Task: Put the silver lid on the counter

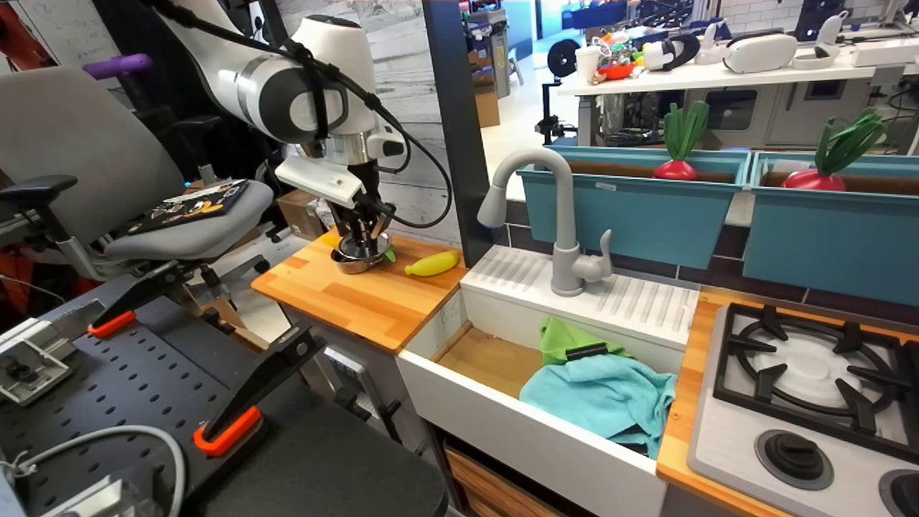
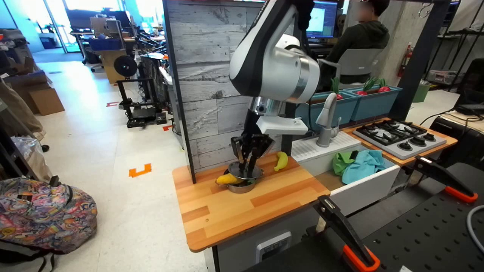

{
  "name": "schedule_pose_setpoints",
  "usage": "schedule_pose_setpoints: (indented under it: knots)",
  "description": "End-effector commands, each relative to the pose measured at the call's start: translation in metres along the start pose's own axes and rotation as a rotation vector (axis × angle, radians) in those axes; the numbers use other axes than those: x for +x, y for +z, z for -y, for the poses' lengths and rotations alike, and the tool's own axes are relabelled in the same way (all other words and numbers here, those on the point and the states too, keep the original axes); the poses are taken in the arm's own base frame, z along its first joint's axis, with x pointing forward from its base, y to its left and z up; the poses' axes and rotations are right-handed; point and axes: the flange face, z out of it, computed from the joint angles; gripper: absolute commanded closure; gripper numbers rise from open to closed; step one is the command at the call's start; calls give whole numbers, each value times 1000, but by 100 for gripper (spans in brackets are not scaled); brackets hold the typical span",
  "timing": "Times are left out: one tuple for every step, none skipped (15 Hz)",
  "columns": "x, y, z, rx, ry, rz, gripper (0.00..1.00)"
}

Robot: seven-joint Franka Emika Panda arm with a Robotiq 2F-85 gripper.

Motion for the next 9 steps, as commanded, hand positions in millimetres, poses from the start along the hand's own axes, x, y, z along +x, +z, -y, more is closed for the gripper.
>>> schedule_pose_setpoints:
  knots:
    - [5,-3,3,18,-11,7,100]
    - [4,-5,6,19,-16,7,100]
    - [1,-10,9,20,-22,7,100]
    - [-2,-14,13,20,-29,9,100]
    - [-4,-17,16,20,-34,8,100]
    - [-7,-22,21,15,-39,2,100]
    - [-11,-26,24,16,-43,0,100]
    - [-16,-33,27,15,-47,2,100]
    - [-22,-39,29,11,-48,4,100]
